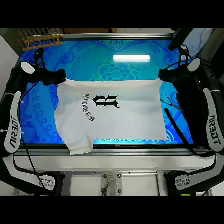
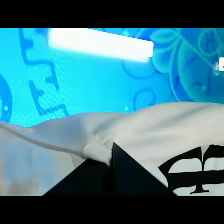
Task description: Fold the clothes and pants, and hang the long-sleeved shirts on hangers.
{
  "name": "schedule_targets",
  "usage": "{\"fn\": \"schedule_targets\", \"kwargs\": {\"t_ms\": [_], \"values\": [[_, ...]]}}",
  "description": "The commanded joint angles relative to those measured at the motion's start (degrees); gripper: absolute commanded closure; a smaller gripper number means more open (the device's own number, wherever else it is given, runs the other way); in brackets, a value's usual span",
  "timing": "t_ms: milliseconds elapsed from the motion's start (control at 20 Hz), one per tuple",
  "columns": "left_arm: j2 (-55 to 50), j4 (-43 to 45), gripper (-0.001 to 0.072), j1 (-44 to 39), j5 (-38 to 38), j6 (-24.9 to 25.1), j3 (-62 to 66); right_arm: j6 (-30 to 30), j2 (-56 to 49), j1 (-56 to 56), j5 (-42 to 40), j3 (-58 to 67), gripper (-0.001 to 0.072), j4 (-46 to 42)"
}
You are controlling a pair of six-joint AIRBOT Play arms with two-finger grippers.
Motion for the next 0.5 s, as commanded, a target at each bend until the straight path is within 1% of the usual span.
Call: {"fn": "schedule_targets", "kwargs": {"t_ms": [0,100,200,450], "values": [[-6.6,-0.1,0.0701,0.5,-2.0,0.1,7.7,2.2,-3.9,0.4,-2.4,3.1,0.0703,0.0],[-6.5,0.1,0.0701,1.8,-5.0,0.3,9.9,2.1,-2.5,-0.4,1.0,3.0,0.0704,-1.0],[-4.4,0.1,0.0701,3.5,-6.2,1.8,7.3,1.9,-0.1,-0.3,2.8,0.8,0.0704,-6.2],[3.7,0.3,0.0701,4.5,-0.7,5.0,-10.7,1.9,5.4,0.7,1.7,-12.1,0.0704,-7.5]]}}
